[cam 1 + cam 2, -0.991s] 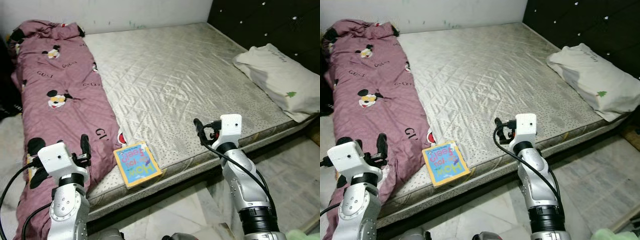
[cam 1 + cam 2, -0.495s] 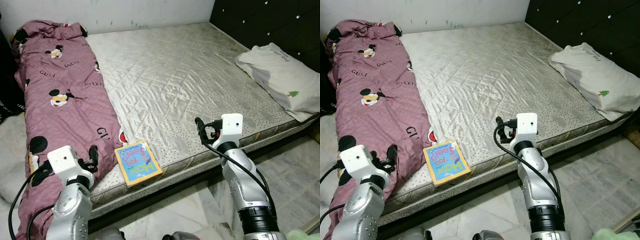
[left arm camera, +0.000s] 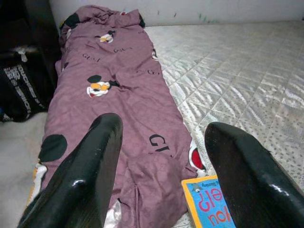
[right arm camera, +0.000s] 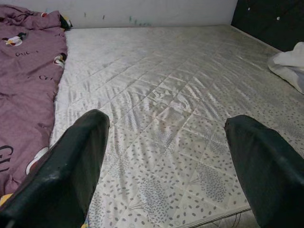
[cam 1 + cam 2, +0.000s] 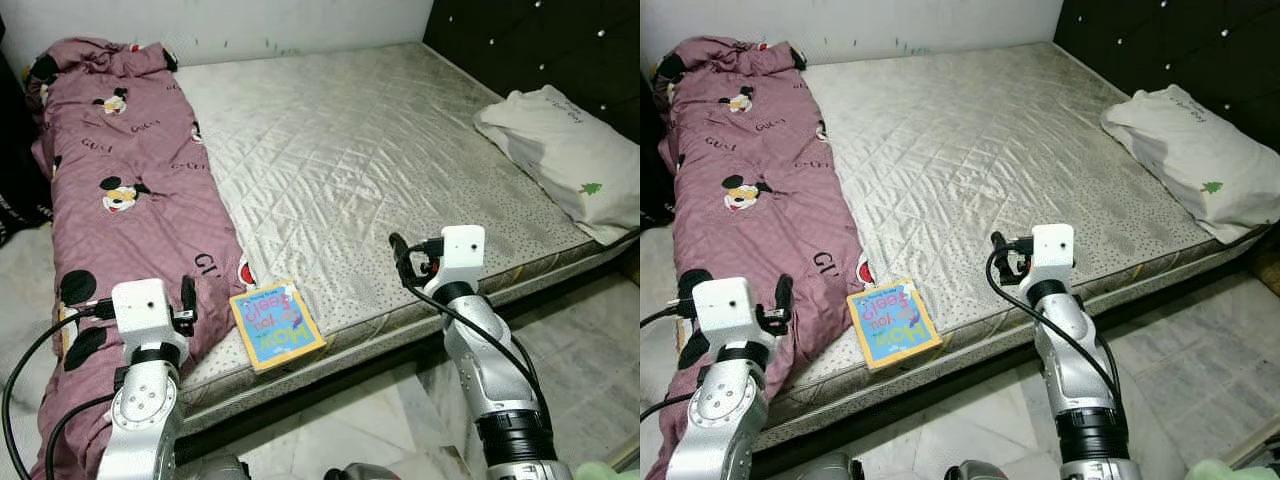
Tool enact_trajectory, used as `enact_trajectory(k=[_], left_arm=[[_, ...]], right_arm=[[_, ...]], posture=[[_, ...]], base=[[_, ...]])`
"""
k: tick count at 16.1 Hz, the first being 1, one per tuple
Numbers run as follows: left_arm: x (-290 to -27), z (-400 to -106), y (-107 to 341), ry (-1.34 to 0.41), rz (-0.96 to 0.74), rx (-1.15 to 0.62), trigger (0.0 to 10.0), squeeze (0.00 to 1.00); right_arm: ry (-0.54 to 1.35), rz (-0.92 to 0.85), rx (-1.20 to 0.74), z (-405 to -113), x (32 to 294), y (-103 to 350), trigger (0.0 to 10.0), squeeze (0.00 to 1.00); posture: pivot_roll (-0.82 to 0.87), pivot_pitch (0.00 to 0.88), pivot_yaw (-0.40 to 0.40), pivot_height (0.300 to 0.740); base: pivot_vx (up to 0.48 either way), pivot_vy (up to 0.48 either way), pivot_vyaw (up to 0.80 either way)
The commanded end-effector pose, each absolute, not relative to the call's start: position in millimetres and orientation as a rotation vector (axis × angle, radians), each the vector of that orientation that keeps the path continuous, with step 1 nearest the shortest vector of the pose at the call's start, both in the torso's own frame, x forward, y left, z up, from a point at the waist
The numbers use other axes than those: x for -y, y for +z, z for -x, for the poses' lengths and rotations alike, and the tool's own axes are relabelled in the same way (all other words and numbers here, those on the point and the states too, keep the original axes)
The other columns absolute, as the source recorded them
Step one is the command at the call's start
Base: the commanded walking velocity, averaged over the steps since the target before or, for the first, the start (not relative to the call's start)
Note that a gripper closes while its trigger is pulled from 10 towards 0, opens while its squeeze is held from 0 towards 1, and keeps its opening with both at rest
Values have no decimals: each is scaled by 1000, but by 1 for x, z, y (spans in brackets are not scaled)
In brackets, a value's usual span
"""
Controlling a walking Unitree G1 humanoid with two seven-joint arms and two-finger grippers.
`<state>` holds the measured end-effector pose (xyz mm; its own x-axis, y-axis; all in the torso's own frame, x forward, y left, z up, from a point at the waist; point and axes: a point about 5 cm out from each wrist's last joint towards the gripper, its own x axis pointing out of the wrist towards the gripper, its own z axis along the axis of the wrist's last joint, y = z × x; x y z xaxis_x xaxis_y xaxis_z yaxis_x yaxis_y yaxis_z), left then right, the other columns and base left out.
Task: Clean up the room
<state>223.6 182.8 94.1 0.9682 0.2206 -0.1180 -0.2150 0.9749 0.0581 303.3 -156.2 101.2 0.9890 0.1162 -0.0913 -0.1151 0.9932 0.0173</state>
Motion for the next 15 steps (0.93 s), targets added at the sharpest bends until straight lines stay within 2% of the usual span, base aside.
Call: enact_trajectory(k=[1, 3, 7, 12, 15], left_arm=[[-182, -223, 96, 208, -84, -119, 10000, 0], [-179, -224, 96, 186, -120, -113, 10000, 0], [-178, -224, 97, 182, -109, -97, 10000, 0], [-181, -228, 99, 193, -110, -86, 10000, 0], [-182, -234, 117, 216, -114, -7, 10000, 0]], right_arm=[[117, -8, -83, -305, 155, 103, 10000, 0], [112, -10, -87, -305, 155, 102, 10000, 0], [112, -13, -95, -306, 155, 101, 10000, 0], [114, -14, -92, -309, 153, 102, 10000, 0], [92, -32, -71, -311, 155, 107, 10000, 0]], posture=[[87, 31, -59, 740], [87, 31, -56, 740], [89, 35, -58, 740], [88, 48, -50, 740], [106, 82, -48, 740]], base=[[0, 0, 0], [0, 0, 0], [0, 0, -800], [0, 0, 0], [0, 0, 0]])
